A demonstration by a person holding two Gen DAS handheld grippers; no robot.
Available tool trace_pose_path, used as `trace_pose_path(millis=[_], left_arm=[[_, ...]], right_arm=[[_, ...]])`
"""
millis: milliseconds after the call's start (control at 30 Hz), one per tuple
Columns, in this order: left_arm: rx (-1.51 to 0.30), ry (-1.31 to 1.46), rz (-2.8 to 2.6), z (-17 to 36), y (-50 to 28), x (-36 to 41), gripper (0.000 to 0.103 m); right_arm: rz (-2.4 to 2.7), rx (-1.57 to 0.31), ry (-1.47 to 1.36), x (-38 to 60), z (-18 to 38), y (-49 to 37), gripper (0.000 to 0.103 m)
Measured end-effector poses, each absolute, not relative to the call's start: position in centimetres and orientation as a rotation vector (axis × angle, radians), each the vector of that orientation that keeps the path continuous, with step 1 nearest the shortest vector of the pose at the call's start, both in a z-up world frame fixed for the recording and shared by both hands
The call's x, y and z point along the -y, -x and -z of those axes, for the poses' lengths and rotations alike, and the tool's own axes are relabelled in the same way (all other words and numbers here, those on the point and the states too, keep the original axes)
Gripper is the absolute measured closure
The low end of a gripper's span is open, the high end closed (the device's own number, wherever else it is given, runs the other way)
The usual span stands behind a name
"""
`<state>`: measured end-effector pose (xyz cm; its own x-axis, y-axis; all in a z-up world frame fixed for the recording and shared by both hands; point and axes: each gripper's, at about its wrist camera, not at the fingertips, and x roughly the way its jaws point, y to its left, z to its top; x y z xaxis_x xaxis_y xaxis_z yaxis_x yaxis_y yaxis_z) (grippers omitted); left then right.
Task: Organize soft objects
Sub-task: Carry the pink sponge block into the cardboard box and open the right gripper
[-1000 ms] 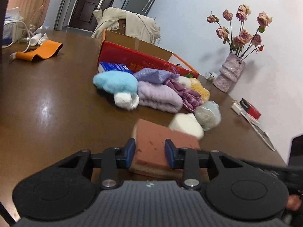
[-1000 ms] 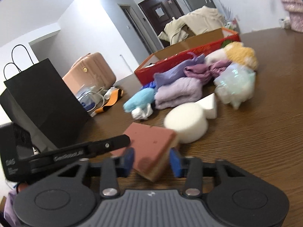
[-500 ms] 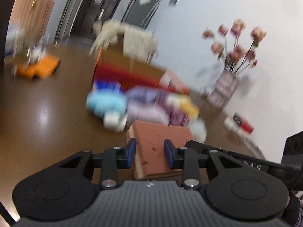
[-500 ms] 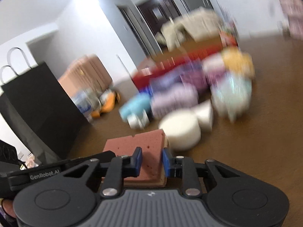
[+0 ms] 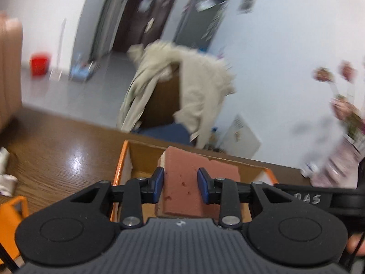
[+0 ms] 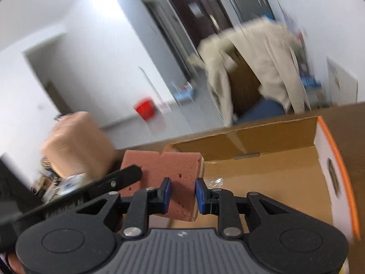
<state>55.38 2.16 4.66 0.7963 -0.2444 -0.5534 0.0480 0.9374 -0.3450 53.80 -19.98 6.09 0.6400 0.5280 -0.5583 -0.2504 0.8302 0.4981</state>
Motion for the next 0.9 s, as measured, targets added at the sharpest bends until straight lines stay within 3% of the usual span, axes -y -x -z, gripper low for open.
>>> trace_pose_path(millis=[100,200,267,400,500,633,700,833,900], left_arm=[[-0.71,0.283,0.098,-2.5,-59.5,-1.8,0.071],[-0.728,0.217,0.094,-1.6,-60.9,-1.7,0.064],[-0.704,0.221,0.086,-1.8,-60.8,-2.1,0.057],[-0.699,0.192,0.087,-3.6,-59.0,-2.9,0.057],[-0.672,0.121,0.098,-6.5,-56.2,-2.5,0.056],[-0.585,0.05,0.103,-11.3,-50.5,-1.9,0.03],[-0.53,0.006,0.097,-13.3,-47.0,-1.5,0.023],[-0.411,-0.081,0.095,-14.9,-39.6,-0.5,0.007],[-0.349,-0.111,0.08,-14.8,-35.8,0.0,0.004]], right_arm=[[-0.4,-0.852,-0.448,18.9,-2.9,-60.4,0.08],[-0.35,-0.898,-0.418,17.3,-0.1,-64.1,0.079],[-0.332,-0.915,-0.406,16.4,1.2,-65.2,0.08],[-0.335,-0.937,-0.351,15.5,2.1,-64.8,0.08],[-0.343,-0.898,-0.314,16.4,-0.4,-62.7,0.08],[-0.34,-0.794,-0.268,19.5,-6.7,-57.7,0.079],[-0.334,-0.742,-0.229,21.5,-10.0,-54.6,0.075],[-0.327,-0.665,-0.157,25.1,-14.9,-47.5,0.055],[-0.315,-0.614,-0.121,27.0,-16.1,-44.0,0.048]])
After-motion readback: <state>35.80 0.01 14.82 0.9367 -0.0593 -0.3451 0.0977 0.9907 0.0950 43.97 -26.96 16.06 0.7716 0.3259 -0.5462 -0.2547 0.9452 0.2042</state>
